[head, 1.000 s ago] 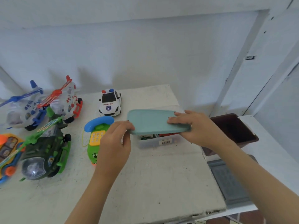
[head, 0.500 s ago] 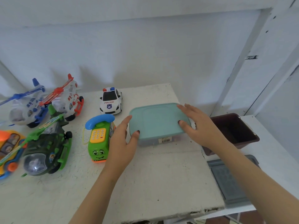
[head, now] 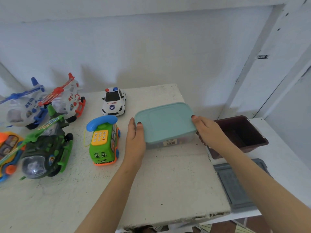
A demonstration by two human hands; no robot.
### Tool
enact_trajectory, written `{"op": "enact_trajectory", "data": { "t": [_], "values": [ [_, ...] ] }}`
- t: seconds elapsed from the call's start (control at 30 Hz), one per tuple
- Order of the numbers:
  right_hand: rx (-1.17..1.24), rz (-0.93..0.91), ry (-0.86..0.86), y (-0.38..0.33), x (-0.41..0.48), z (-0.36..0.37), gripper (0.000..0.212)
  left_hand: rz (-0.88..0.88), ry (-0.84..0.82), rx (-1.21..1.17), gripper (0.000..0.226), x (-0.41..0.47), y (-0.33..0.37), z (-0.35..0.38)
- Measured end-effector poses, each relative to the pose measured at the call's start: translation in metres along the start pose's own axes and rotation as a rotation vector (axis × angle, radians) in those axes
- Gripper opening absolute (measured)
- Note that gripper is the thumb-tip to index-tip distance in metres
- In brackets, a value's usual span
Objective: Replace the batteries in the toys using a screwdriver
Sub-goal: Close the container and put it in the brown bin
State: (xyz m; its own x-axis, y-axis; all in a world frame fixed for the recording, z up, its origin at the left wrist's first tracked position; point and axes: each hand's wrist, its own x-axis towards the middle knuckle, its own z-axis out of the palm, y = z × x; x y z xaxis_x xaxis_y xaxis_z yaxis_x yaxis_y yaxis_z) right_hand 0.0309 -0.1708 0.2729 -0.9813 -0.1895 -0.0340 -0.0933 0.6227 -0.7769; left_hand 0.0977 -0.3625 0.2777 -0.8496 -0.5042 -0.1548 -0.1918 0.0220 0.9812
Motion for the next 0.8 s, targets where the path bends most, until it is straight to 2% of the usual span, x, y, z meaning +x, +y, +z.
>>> {"op": "enact_trajectory", "data": {
  "t": [0.1, 0.4, 0.53, 0.67, 0.8],
  "values": [
    [-0.118, -0.014, -0.042, 0.002, -0.003, 0.000, 0.043, -0.002, 0.006, -0.009, 0.046, 0.000, 0.001, -0.001],
    [-0.006, -0.060, 0.069, 0.012, -0.026, 0.004, 0.043, 0.105, 0.095, 0.041, 0.032, -0.018, -0.016, -0.008],
    [0.016, -0.092, 0.132, 0.020, -0.042, 0.005, 0.058, 0.160, 0.123, 0.089, 0.027, -0.038, -0.021, -0.013],
    [0.007, -0.106, 0.145, 0.022, -0.054, 0.003, 0.075, 0.115, 0.099, 0.080, 0.048, -0.043, -0.023, -0.015],
    [0.045, -0.093, 0.154, 0.021, -0.065, 0.002, 0.076, 0.136, 0.068, 0.144, 0.037, -0.038, -0.026, -0.020]
  ]
}}
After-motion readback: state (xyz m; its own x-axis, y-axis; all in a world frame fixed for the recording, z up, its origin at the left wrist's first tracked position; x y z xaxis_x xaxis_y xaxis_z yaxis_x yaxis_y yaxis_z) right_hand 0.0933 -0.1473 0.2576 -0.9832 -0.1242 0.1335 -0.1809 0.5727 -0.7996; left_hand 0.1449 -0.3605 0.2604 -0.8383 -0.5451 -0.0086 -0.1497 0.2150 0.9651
